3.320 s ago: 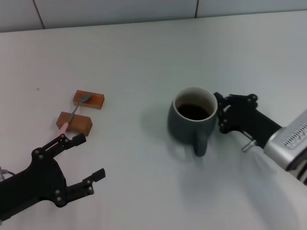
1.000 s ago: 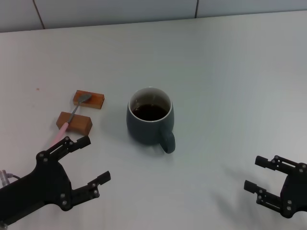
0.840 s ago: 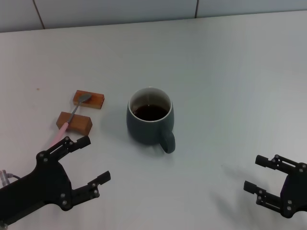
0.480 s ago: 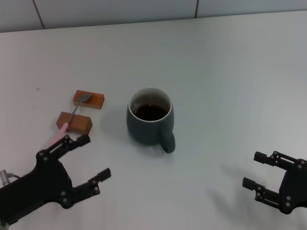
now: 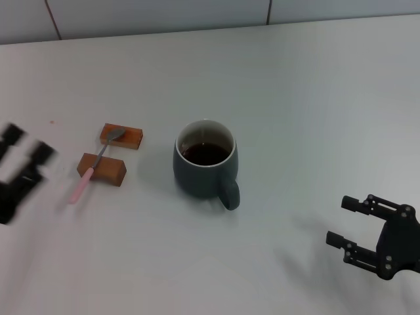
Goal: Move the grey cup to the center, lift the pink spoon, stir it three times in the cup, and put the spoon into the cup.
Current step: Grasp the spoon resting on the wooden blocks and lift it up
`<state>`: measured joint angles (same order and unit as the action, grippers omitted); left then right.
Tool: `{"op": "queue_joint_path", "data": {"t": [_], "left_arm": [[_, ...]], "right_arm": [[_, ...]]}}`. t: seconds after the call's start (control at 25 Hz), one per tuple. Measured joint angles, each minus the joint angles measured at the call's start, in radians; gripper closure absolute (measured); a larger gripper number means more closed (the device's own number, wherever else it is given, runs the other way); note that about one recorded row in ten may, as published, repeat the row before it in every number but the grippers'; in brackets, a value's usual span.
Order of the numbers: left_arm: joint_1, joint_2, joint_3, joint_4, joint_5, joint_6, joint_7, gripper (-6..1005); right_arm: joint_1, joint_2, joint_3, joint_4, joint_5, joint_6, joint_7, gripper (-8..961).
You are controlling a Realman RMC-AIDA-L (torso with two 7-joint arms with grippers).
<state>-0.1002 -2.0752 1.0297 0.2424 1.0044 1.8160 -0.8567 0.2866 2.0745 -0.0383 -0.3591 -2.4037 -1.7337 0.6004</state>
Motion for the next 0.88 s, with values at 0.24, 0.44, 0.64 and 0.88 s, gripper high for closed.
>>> {"op": "queue_joint_path", "data": {"t": [0.24, 0.44, 0.64, 0.88], "left_arm": [[-0.004, 0.005, -0.06, -0.107, -0.121, 0.03, -0.288, 155], [-0.012, 0.01, -0.09, -0.173, -0.129, -0.04, -0.436, 155], [-0.011, 0.012, -0.084, -0.175, -0.121, -0.136, -0.558, 155], [0.0, 0.014, -0.082, -0.177, -0.112, -0.202, -0.662, 155]], "right_arm": [[0.019, -0.001, -0.001, -0.002, 0.0, 0.006, 0.0, 279], [0.031, -0.001, -0.003, -0.016, 0.0, 0.015, 0.001, 279], [0.04, 0.0, -0.013, -0.017, 0.0, 0.037, 0.002, 279], [0.044, -0.001, -0.014, -0.017, 0.0, 0.046, 0.002, 279]]}}
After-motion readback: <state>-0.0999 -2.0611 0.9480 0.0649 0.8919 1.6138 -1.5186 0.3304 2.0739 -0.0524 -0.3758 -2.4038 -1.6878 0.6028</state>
